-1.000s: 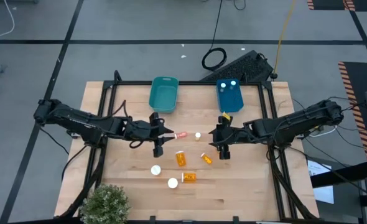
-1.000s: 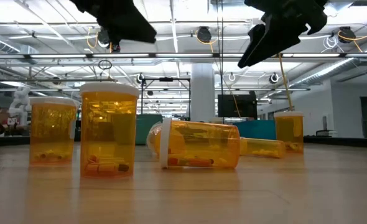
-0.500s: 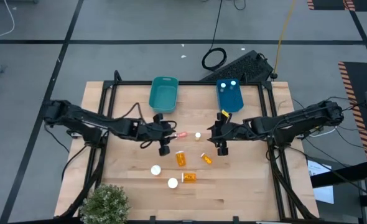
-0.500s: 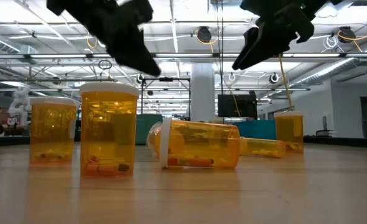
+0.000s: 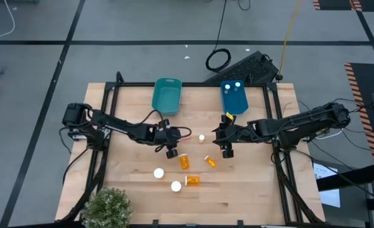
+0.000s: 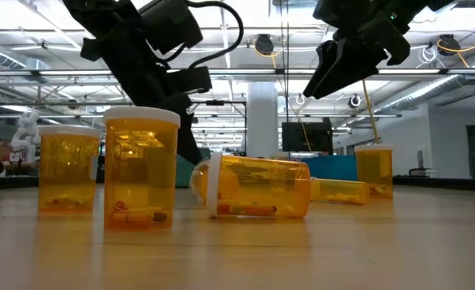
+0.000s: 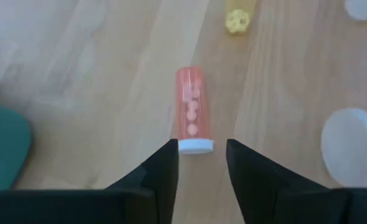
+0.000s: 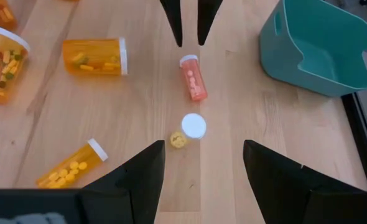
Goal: Pick and place medicine bottles into bin by pill shape (circle, oval)
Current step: Put the small pink pill bottle into the blue bin
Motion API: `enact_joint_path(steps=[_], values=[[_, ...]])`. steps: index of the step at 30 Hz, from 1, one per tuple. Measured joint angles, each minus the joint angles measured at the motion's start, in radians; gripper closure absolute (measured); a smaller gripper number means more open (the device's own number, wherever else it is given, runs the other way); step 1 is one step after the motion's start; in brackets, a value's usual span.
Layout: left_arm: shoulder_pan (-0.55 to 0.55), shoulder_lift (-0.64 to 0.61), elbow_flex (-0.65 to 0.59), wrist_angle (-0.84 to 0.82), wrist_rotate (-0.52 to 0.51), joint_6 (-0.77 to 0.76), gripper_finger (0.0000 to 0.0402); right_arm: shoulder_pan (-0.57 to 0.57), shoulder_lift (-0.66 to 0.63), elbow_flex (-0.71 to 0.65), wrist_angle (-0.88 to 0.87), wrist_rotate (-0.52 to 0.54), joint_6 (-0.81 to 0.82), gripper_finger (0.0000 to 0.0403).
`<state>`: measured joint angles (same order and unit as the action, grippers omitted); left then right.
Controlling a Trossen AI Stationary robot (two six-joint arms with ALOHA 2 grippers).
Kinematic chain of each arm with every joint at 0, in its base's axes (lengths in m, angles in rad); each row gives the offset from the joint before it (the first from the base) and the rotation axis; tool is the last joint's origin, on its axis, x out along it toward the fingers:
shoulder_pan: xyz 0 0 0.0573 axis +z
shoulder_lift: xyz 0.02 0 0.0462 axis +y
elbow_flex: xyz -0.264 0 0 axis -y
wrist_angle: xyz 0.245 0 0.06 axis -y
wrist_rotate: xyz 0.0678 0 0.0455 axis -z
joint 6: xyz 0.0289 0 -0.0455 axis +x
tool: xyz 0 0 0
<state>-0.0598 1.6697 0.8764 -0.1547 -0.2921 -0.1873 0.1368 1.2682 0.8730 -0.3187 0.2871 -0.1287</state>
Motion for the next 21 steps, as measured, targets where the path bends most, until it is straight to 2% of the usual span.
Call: enact_joint_path(steps=[7,12,21], values=[[0.001,0.006,-0.002,0.005,-0.047,-0.024,0.0196,0.0,0.0,0.0,-0.001,0.0,0.0,0.0193],[0.001,0.007,-0.079,0.144,-0.077,-0.018,0.0159,0.0,0.0,0.0,-0.001,0.0,0.0,0.0193],[0.012,0.006,-0.207,0.402,-0.064,0.005,0.0147,0.0,0.0,0.0,0.0,0.0,-0.003,0.0193]])
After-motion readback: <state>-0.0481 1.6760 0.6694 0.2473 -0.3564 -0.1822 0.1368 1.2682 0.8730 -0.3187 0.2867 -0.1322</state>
